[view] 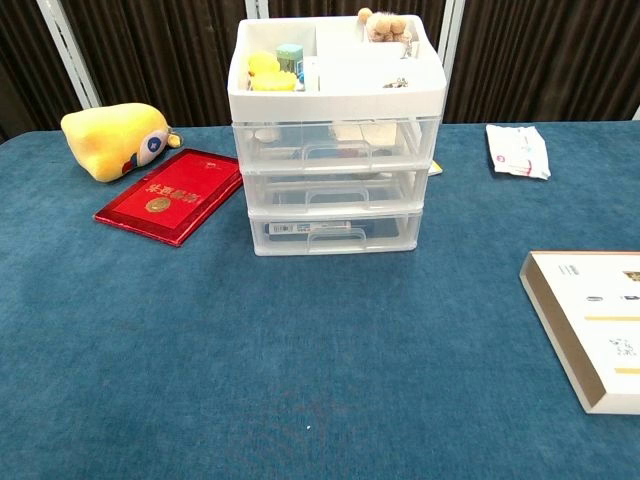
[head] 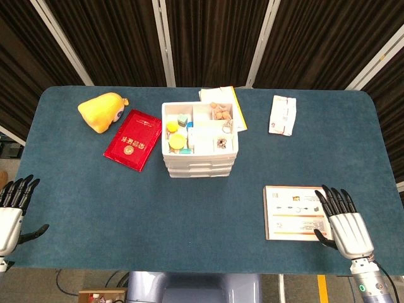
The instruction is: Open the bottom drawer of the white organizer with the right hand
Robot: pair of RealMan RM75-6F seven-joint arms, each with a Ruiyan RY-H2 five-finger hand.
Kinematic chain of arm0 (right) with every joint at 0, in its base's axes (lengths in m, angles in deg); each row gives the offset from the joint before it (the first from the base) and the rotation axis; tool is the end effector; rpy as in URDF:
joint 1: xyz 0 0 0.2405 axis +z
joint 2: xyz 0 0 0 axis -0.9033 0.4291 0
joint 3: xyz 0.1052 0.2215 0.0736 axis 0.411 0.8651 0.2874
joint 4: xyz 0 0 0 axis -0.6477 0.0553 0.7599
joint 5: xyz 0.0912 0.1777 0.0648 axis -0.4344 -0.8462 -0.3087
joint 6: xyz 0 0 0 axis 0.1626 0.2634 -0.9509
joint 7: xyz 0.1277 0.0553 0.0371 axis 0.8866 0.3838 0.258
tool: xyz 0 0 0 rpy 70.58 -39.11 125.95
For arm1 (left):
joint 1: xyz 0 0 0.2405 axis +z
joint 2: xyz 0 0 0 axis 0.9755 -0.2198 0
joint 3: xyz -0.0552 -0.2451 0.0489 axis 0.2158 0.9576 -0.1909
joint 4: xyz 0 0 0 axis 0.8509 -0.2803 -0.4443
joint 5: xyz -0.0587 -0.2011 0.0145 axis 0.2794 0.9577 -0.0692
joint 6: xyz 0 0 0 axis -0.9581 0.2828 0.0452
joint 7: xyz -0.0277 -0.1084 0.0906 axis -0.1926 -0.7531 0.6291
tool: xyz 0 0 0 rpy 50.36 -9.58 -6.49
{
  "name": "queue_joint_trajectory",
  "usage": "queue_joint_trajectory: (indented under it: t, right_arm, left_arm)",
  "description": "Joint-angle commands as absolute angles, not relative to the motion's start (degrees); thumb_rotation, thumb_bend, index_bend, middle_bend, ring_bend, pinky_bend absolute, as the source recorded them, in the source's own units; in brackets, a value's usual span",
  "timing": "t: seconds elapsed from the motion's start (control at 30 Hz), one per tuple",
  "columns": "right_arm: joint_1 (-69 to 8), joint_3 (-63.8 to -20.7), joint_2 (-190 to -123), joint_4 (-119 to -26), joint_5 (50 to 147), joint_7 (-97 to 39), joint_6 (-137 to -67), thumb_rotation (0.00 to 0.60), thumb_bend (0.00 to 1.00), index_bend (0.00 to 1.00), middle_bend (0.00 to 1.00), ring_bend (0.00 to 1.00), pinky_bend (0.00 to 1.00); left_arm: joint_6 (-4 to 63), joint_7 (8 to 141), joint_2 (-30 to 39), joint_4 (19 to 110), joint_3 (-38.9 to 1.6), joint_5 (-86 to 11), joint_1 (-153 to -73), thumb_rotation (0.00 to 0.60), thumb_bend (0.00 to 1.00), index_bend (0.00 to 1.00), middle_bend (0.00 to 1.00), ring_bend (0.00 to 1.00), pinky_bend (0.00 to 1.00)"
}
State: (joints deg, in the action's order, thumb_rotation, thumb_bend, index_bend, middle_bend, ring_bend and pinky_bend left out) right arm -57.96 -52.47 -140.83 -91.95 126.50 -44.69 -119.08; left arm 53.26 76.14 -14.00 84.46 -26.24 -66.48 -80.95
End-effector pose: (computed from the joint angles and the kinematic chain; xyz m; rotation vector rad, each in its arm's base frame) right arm -0.2891 -0.1770 0.1176 1.6030 -0.7909 0.7918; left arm -0.3030 0.1660 0.1523 -1.4324 -0.8589 -0.9294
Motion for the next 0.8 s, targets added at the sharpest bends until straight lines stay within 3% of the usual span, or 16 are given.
queue_joint_trajectory:
  t: [0.03, 0.17, 0.23, 0.27, 0.33, 0.4, 0.47, 0.6, 0.8]
  right_arm:
    - [-58.0, -52.5, -141.0, -91.9, 126.8, -45.0, -119.3, 0.600, 0.29, 0.00, 0.00, 0.00, 0.05]
    - [-57.9, -52.5, -141.1, -92.4, 126.2, -44.5, -118.8, 0.600, 0.29, 0.00, 0.00, 0.00, 0.05]
    - [-57.6, -52.4, -141.2, -92.9, 126.5, -43.9, -118.8, 0.600, 0.29, 0.00, 0.02, 0.01, 0.09]
    - [-57.5, -52.2, -141.4, -93.7, 126.7, -42.9, -118.9, 0.600, 0.30, 0.00, 0.10, 0.08, 0.20]
    - [-57.3, -51.9, -141.4, -95.8, 126.3, -41.2, -118.7, 0.600, 0.32, 0.00, 0.37, 0.34, 0.54]
    - [-56.7, -51.5, -141.2, -100.6, 124.5, -38.3, -117.2, 0.600, 0.35, 0.00, 0.54, 0.54, 0.73]
    - [-55.8, -50.8, -140.9, -106.1, 120.9, -34.8, -114.1, 0.600, 0.40, 0.00, 0.64, 0.66, 0.81]
    - [-51.1, -47.1, -141.1, -116.5, 106.9, -29.5, -103.6, 0.600, 0.56, 0.00, 0.77, 0.77, 0.87]
    - [-42.2, -40.4, -148.5, -119.1, 86.7, -28.8, -95.3, 0.600, 0.67, 0.00, 0.79, 0.80, 0.89]
  left_arm:
    - [53.4, 75.9, -14.1, 84.8, -26.2, -66.4, -80.9, 0.600, 0.05, 0.00, 0.00, 0.00, 0.00]
    - [53.3, 76.2, -14.1, 84.7, -26.4, -66.6, -80.8, 0.600, 0.05, 0.00, 0.00, 0.00, 0.00]
    - [53.4, 76.2, -14.0, 84.7, -26.3, -66.7, -80.9, 0.600, 0.05, 0.00, 0.00, 0.00, 0.00]
    - [53.5, 76.2, -14.0, 84.6, -26.3, -66.8, -80.9, 0.600, 0.05, 0.00, 0.00, 0.00, 0.00]
    - [53.5, 76.2, -14.0, 84.6, -26.3, -66.8, -80.9, 0.600, 0.05, 0.00, 0.00, 0.00, 0.00]
    - [53.3, 75.8, -14.0, 84.9, -26.3, -66.7, -80.9, 0.600, 0.05, 0.00, 0.00, 0.00, 0.00]
    - [53.3, 75.5, -14.1, 85.0, -26.2, -66.7, -81.0, 0.600, 0.05, 0.00, 0.00, 0.00, 0.00]
    - [53.3, 75.2, -14.0, 84.7, -26.3, -67.0, -81.1, 0.600, 0.05, 0.00, 0.00, 0.00, 0.00]
    - [52.9, 74.6, -14.3, 85.0, -26.4, -66.6, -81.1, 0.600, 0.05, 0.00, 0.00, 0.00, 0.00]
